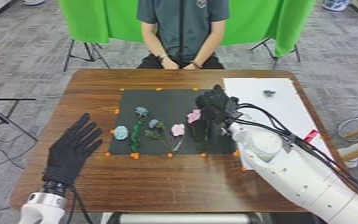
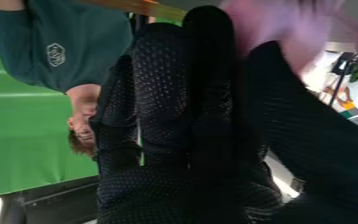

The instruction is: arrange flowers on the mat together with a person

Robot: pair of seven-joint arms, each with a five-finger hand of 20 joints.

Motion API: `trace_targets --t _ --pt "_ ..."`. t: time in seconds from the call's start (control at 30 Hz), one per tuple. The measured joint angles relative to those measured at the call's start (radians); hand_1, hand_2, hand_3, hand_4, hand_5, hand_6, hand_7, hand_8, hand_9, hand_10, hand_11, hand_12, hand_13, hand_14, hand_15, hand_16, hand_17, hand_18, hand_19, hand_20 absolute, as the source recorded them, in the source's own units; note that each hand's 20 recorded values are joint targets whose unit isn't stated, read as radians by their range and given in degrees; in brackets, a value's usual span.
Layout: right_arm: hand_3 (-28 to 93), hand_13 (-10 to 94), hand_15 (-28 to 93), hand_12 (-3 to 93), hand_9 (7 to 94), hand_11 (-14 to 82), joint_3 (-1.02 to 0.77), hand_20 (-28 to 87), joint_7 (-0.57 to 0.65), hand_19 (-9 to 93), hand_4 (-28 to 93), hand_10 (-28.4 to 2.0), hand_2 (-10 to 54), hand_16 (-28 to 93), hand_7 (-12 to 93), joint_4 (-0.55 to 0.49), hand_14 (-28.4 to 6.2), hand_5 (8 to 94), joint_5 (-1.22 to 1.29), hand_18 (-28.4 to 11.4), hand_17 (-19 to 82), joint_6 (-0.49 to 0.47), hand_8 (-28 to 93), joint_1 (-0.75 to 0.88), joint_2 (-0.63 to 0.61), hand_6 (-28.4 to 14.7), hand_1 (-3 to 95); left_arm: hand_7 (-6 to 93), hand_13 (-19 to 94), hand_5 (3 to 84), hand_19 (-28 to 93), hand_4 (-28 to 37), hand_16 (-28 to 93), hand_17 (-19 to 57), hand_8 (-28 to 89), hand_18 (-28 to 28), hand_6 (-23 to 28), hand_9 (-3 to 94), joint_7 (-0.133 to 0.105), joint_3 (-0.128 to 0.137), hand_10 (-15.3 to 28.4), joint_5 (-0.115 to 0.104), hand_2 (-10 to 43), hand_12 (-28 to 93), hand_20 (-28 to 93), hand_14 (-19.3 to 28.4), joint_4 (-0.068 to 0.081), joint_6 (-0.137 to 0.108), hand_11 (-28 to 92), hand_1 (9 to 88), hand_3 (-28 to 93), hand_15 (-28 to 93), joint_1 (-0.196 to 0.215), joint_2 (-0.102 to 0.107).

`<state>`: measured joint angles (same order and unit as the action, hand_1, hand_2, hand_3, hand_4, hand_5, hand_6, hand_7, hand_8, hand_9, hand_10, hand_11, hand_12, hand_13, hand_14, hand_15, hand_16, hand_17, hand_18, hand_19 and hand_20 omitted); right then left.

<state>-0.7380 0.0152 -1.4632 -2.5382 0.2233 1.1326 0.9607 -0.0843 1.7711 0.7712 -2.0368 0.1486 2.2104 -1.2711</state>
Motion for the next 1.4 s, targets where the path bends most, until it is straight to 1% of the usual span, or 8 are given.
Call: trace_targets --t 0.27,0.4,0.6,0.73,0.9,1.0,1.13,1.4 --pt "87 70 62 25.9 67.8 34.7 -0.022 45 -0.002 72 -26 -9.7 -9.5 21 31 -0.033 -7.3 59.6 0.005 -19.8 23 -0.045 -16 0.012 -0.012 0.2 27.6 14.1 21 29.1 40 -28.3 5 -11.7 -9 21.4 1.5 24.9 -0.008 -0.001 10.8 -0.005 -1.4 15 7 12.7 -0.001 -0.003 12 23.3 71 12 0.01 0.014" --pt "88 66 61 26.6 60.0 36.5 -0.043 45 0.012 72 -23 -12.3 -1.9 21 28 -0.058 -9.0 51.4 0.02 -21.2 22 -0.07 -13 0.023 -0.016 -3.4 20.5 14.0 21 29.0 40 -28.3 5 -11.7 -9 21.4 1.5 24.9 -0.009 0.007 10.7 -0.004 -1.3 15 7 12.7 -0.002 -0.004 11 23.3 71 12 0.01 0.018" --pt "89 56 62 26.2 47.5 33.2 -0.084 46 0.082 71 -20 -15.0 2.5 19 26 -0.124 -11.7 41.6 0.062 -22.7 19 -0.114 -12 0.044 -0.025 -5.8 16.3 13.7 21 29.0 40 -28.3 5 -11.7 -9 21.5 1.6 24.8 -0.01 0.023 10.8 -0.004 -1.0 15 7 12.8 -0.004 -0.004 11 23.4 70 12 0.011 0.018" --pt "89 51 52 25.9 46.9 30.2 -0.163 44 0.087 68 -19 -15.7 7.4 16 24 -0.214 -13.7 41.4 0.088 -22.8 18 -0.194 -11 0.083 -0.042 -6.2 14.1 13.6 21 28.9 40 -28.3 5 -11.8 -8 21.5 1.7 24.8 -0.017 0.025 10.9 -0.005 -0.8 15 7 12.8 -0.005 -0.008 11 23.5 70 11 0.014 0.027" --pt "87 40 40 25.0 44.4 23.9 -0.334 36 0.14 54 -20 -16.4 9.1 17 19 -0.397 -14.4 42.5 0.367 -23.3 12 -0.214 -10 0.194 -0.08 -6.5 13.1 13.2 21 28.9 40 -28.2 5 -11.9 -8 21.7 1.7 24.7 -0.027 0.026 10.9 -0.012 -0.5 15 8 12.9 -0.016 -0.014 11 23.6 70 11 0.021 0.056" --pt "85 35 32 24.0 41.3 19.0 -0.468 31 0.188 48 -21 -16.1 9.0 19 15 -0.508 -14.3 41.5 0.557 -23.4 8 -0.223 -9 0.278 -0.104 -7.1 13.7 13.1 21 28.9 40 -28.2 5 -11.9 -8 21.8 1.8 24.7 -0.039 0.027 11.0 -0.027 -0.4 15 8 12.9 -0.026 -0.023 11 23.6 69 11 0.028 0.075" --pt "84 31 23 24.0 38.0 14.9 -0.673 28 0.172 44 -22 -15.4 8.3 24 12 -0.593 -13.8 38.7 0.694 -23.1 6 -0.273 -8 0.39 -0.124 -7.5 14.3 12.9 21 29.0 40 -28.3 5 -11.9 -8 21.8 1.9 24.7 -0.051 0.042 11.0 -0.073 -0.3 15 7 13.0 -0.034 -0.031 11 23.5 69 11 0.041 0.097" --pt "81 30 18 24.1 35.8 13.0 -0.96 27 0.084 44 -24 -15.8 6.9 27 12 -0.633 -13.9 36.6 1.105 -22.7 6 -0.34 -8 0.596 -0.122 -7.6 13.6 13.0 21 29.0 40 -28.3 5 -11.9 -8 21.9 1.9 24.7 -0.078 0.056 11.1 -0.091 -1.1 15 7 13.1 -0.033 -0.041 11 21.8 69 11 0.041 0.128"
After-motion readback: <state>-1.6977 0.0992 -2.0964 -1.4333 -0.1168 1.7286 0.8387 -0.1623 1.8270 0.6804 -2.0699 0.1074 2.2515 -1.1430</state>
